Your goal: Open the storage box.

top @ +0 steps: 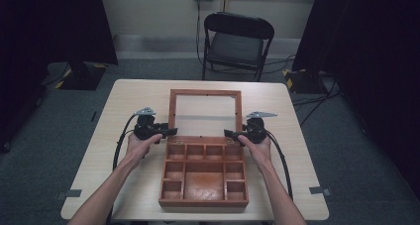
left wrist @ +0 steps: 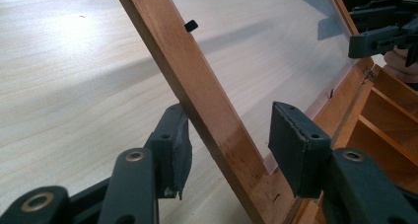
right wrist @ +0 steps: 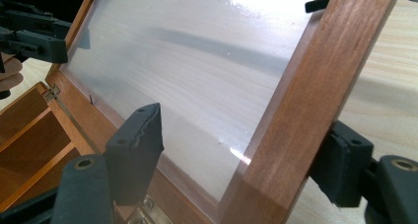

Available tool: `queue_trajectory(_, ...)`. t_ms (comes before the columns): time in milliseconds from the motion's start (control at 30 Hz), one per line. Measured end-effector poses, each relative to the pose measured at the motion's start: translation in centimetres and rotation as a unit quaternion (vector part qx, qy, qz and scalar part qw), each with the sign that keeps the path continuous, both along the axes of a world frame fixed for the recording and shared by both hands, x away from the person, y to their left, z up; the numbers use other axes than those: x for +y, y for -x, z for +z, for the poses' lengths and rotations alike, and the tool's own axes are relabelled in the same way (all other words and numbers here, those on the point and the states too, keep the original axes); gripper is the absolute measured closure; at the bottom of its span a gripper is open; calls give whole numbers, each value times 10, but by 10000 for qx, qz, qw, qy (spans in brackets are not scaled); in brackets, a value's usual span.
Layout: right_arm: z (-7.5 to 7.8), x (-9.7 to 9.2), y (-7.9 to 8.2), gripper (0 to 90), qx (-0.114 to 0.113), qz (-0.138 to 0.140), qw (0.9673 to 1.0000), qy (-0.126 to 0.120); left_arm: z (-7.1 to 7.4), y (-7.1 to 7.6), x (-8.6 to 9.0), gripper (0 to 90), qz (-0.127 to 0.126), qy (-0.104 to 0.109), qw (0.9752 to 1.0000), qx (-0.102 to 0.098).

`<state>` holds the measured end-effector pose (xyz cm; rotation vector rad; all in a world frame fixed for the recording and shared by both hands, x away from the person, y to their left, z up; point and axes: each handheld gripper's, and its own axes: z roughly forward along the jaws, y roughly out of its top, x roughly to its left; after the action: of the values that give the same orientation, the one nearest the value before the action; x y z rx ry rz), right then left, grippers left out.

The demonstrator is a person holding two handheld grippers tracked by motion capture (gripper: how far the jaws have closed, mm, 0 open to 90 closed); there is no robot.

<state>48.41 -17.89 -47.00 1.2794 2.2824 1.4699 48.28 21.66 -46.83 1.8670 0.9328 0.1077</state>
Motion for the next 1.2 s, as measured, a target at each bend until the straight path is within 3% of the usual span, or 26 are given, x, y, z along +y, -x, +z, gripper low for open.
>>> queue_trajectory(200,-2,1,-1,223,7,-98,9999,129,-4,-2,-5,409,-3,-92,9999,129)
queue_trajectory(333,-3,-1,-1,215,63,-130,9997,171,-5,-3,-4,401,70,-131,9997,187)
queue_trajectory(500,-4,-2,-2,213,106,-158,9995,246,-9,-4,-2,395,61,-22,9996,291)
queue_trajectory(600,-4,-2,-2,205,134,-181,9994,265,-8,-4,-3,372,100,-120,9995,279)
queue_trajectory(633,-4,-2,-2,205,140,-209,9992,300,-9,-5,-3,363,90,-100,9993,355)
queue_trajectory(700,-4,-3,-2,211,198,-267,9989,327,-12,-5,-1,348,106,-27,9989,448)
queue_trajectory(767,-6,-4,-2,206,282,-254,9989,272,-11,-4,-1,352,247,-150,9991,299)
queue_trajectory(833,-9,-7,-5,196,538,-254,9981,127,-10,-5,-1,347,215,-92,9991,346)
queue_trajectory(867,-9,-7,-5,196,538,-254,9981,127,-10,-5,-1,336,215,-92,9991,346)
queue_trajectory(933,-16,-11,-7,181,768,-226,9968,-60,-9,-4,0,332,250,-90,9993,272)
queue_trajectory(1000,-13,-10,-6,204,556,-325,9978,130,-9,-3,0,327,258,-98,9992,287)
queue_trajectory(1200,-5,-10,-2,204,339,-274,9988,244,-6,0,3,296,346,-125,9991,211)
